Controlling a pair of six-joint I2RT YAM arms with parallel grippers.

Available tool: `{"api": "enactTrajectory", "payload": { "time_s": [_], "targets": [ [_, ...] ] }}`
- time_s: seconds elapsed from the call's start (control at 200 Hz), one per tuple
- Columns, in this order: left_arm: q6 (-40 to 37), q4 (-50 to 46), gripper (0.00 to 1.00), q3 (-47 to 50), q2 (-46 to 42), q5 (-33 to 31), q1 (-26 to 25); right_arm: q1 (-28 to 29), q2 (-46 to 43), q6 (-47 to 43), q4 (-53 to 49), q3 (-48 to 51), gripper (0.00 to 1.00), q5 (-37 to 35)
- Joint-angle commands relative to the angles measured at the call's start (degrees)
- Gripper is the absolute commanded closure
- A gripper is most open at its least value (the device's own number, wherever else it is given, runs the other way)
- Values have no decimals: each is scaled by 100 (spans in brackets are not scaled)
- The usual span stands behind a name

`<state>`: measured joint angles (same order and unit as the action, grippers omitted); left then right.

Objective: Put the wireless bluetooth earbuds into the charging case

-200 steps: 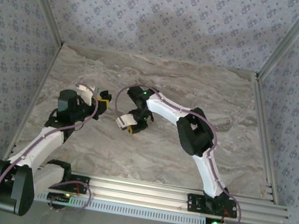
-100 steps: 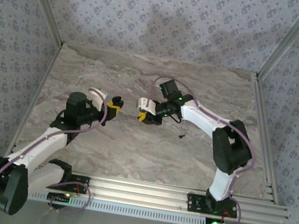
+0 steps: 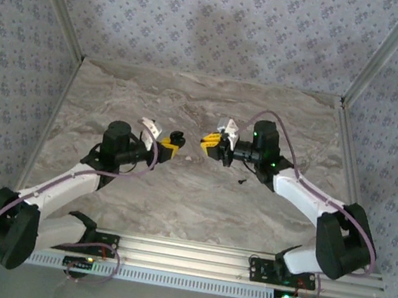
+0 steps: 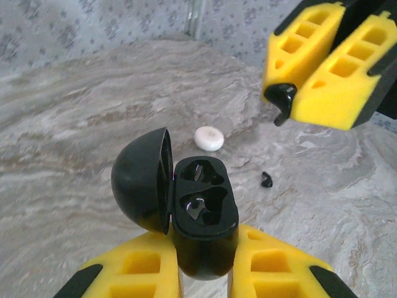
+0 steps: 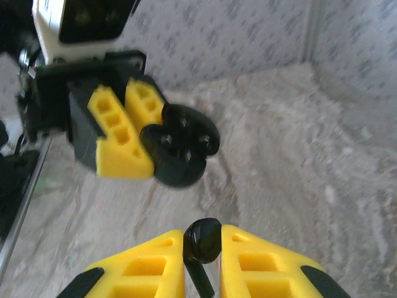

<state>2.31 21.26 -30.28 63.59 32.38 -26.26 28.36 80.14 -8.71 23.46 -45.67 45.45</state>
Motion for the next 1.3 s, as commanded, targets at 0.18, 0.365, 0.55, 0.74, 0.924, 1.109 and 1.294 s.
{"api": "enactTrajectory", "payload": {
  "time_s": [0.18, 0.365, 0.55, 0.74, 0.924, 1.109, 1.294],
  "targets": [
    [-292, 893, 84, -381, 266, 172, -534, 194, -420, 2061, 2459, 601, 81, -1171],
    [-266, 1180, 85, -469, 406, 113, -657, 512, -387, 2037, 2782, 648, 80, -1540],
    [-231, 1362, 85, -482, 439, 40, -696, 690, -299, 2047, 2987, 676, 80, -1671],
    [-191, 1441, 85, -522, 452, -1, -725, 773, -153, 2110, 3215, 673, 80, -1715],
    [-160, 1511, 85, -533, 425, -89, -731, 841, -74, 2144, 3248, 683, 80, -1699],
    [-134, 1565, 85, -520, 378, -219, -731, 890, -73, 2152, 3243, 700, 80, -1671],
    [-118, 1618, 85, -512, 362, -315, -731, 924, -70, 2196, 3237, 733, 80, -1622]
  ]
}}
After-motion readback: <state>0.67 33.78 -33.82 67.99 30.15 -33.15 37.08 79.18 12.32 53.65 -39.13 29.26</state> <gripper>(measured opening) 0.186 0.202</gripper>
